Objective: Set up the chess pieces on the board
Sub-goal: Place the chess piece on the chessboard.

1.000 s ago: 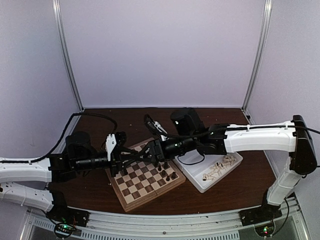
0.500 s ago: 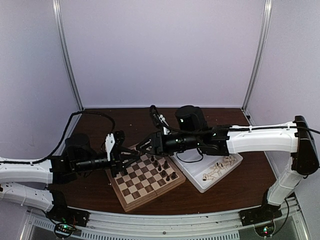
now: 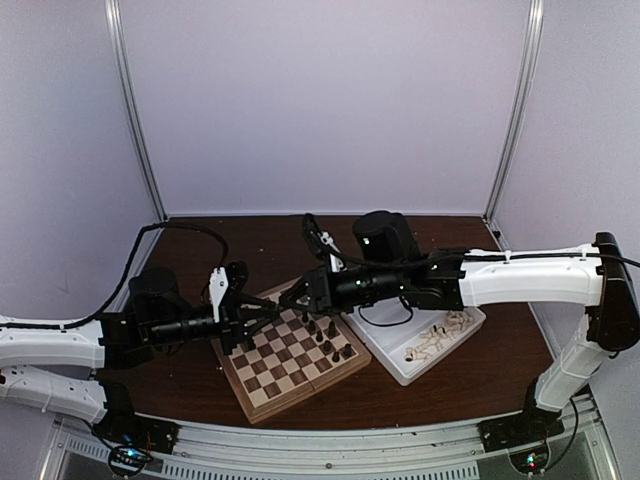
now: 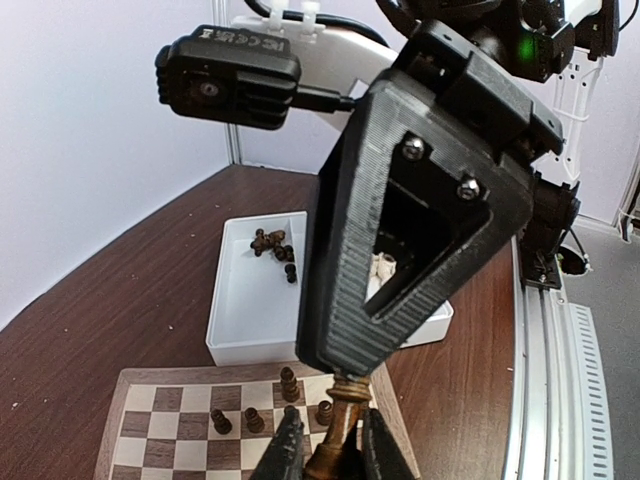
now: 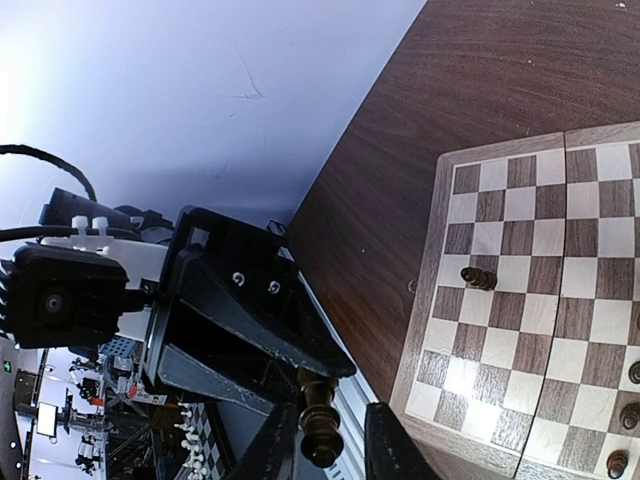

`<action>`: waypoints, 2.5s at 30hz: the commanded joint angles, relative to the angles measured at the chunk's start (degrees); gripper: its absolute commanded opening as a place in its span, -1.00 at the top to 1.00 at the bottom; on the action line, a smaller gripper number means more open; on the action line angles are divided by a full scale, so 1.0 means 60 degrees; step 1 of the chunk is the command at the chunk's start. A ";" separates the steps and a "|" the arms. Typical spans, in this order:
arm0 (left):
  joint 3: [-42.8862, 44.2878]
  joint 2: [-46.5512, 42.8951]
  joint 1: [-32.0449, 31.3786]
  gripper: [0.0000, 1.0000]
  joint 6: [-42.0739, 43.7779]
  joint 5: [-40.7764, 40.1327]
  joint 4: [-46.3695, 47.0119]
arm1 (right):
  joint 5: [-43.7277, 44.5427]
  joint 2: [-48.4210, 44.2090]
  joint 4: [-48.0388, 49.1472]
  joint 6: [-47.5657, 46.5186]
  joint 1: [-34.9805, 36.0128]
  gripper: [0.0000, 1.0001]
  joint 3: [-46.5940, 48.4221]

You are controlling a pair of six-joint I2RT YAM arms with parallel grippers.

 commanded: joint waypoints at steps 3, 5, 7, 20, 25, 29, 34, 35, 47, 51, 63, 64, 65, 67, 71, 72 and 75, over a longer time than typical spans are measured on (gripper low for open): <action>-0.0044 -0.0105 -0.0023 1.00 -0.0007 -0.0130 0.0599 | -0.0355 -0.0072 0.0039 -0.0112 -0.0001 0.31 -0.0009; -0.0045 -0.0119 -0.0031 1.00 0.0018 -0.0153 0.0564 | -0.0448 -0.0052 0.0039 -0.0166 0.0004 0.28 -0.0038; -0.0067 -0.0132 -0.0032 1.00 0.0026 -0.0146 0.0557 | -0.0471 -0.0052 0.0035 -0.0180 0.0004 0.32 -0.0090; -0.0089 -0.0134 -0.0032 1.00 0.0026 -0.0154 0.0602 | -0.0732 0.0003 0.0186 -0.0167 0.0025 0.69 -0.0184; -0.0103 -0.0142 -0.0032 1.00 0.0033 -0.0148 0.0588 | -0.0718 -0.0007 0.0104 -0.0225 0.0028 0.86 -0.0146; -0.0117 -0.0230 -0.0031 0.61 -0.0092 -0.0308 0.0525 | -0.0508 -0.0096 -0.0402 -0.0562 0.0026 0.87 -0.0061; -0.0220 -0.0675 -0.0025 -0.19 -0.0381 -0.0887 0.0143 | 0.1031 -0.0283 -0.3284 -0.2390 -0.0081 0.88 0.0916; -0.0191 -0.0807 -0.0024 -0.28 -0.0520 -0.1092 -0.0130 | 0.1455 -0.0279 -0.3945 -0.2763 -0.0110 0.89 0.1237; 0.0825 -0.2528 -0.0018 -0.84 -0.3385 -0.4836 -0.5253 | 0.4626 0.0658 -0.7398 -0.4963 -0.0639 0.90 0.3042; 0.1609 -0.2498 -0.0005 -0.95 -0.4590 -0.5671 -0.7642 | 0.4672 0.1185 -0.7538 -0.5225 -0.0782 0.91 0.3449; 0.2866 -0.1460 0.0252 -0.95 -0.5222 -0.5033 -0.9626 | 0.4647 0.3272 -0.8404 -0.5949 -0.1025 0.92 0.5222; 0.2890 -0.1401 0.0331 -0.95 -0.5215 -0.4939 -0.9633 | 0.4654 0.3405 -0.8494 -0.6024 -0.1028 0.92 0.5357; 0.2902 -0.1355 0.0405 -0.95 -0.5227 -0.4825 -0.9671 | 0.4657 0.3548 -0.8595 -0.6090 -0.1029 0.92 0.5488; 0.2951 -0.1240 0.0534 -0.95 -0.5175 -0.4578 -0.9702 | 0.4657 0.3795 -0.8824 -0.6196 -0.1029 0.92 0.5722; 0.3122 -0.0992 0.0662 -0.95 -0.4938 -0.4240 -0.9867 | 0.4672 0.4116 -0.9032 -0.6318 -0.1028 0.92 0.5977; 0.3151 -0.0936 0.0677 -0.95 -0.4920 -0.4205 -0.9927 | 0.4672 0.4179 -0.9062 -0.6359 -0.1023 0.92 0.6021; 0.3177 -0.0784 0.0739 -0.95 -0.4868 -0.4035 -0.9973 | 0.4672 0.4328 -0.9139 -0.6435 -0.1015 0.92 0.6150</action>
